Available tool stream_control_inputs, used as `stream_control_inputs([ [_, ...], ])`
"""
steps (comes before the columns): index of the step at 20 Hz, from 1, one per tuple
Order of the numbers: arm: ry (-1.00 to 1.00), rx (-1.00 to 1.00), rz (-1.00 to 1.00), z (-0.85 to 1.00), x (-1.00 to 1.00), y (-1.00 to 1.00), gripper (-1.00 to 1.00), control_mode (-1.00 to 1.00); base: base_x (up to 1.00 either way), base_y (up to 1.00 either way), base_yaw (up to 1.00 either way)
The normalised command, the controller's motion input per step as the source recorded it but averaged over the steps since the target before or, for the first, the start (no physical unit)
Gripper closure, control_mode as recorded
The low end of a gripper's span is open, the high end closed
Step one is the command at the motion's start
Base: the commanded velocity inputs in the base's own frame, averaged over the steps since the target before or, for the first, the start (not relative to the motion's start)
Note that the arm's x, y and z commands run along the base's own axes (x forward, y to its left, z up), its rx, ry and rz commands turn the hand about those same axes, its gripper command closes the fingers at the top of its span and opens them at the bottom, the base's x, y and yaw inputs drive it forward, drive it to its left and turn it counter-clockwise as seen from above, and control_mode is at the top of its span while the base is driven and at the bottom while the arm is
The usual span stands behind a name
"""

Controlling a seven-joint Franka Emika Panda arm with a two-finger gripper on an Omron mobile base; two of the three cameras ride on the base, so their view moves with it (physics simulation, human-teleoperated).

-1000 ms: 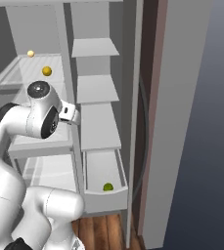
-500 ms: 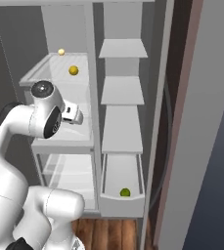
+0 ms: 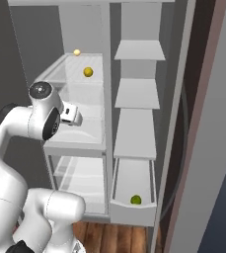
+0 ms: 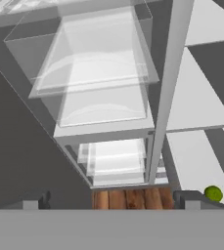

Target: Take the lime and lemon from the fridge shelf and place them in the freezer drawer to begin freezing them.

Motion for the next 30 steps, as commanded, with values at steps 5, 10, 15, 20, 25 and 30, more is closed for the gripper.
stream_control_inputs([
  [5, 0.00, 0.00, 0.00, 0.00, 0.00, 0.00, -1.00, 1.00, 0.41, 0.30, 0.07],
  [10, 0.00, 0.00, 0.00, 0.00, 0.00, 0.00, -1.00, 1.00, 0.53, 0.26, 0.00],
  [15, 0.00, 0.00, 0.00, 0.00, 0.00, 0.00, -1.00, 1.00, 0.39, 0.26, 0.00],
  [20, -0.01, 0.00, -0.01, 0.19, 0.08, 0.11, -1.00, -1.00, 0.14, 0.23, 0.00],
  [25, -0.12, 0.00, -0.10, 0.83, 0.23, 0.15, -1.00, -1.00, 0.00, 0.00, 0.00],
  [30, -0.05, -0.01, -0.10, 0.69, 0.40, 0.05, -1.00, -1.00, 0.00, 0.00, 0.00],
])
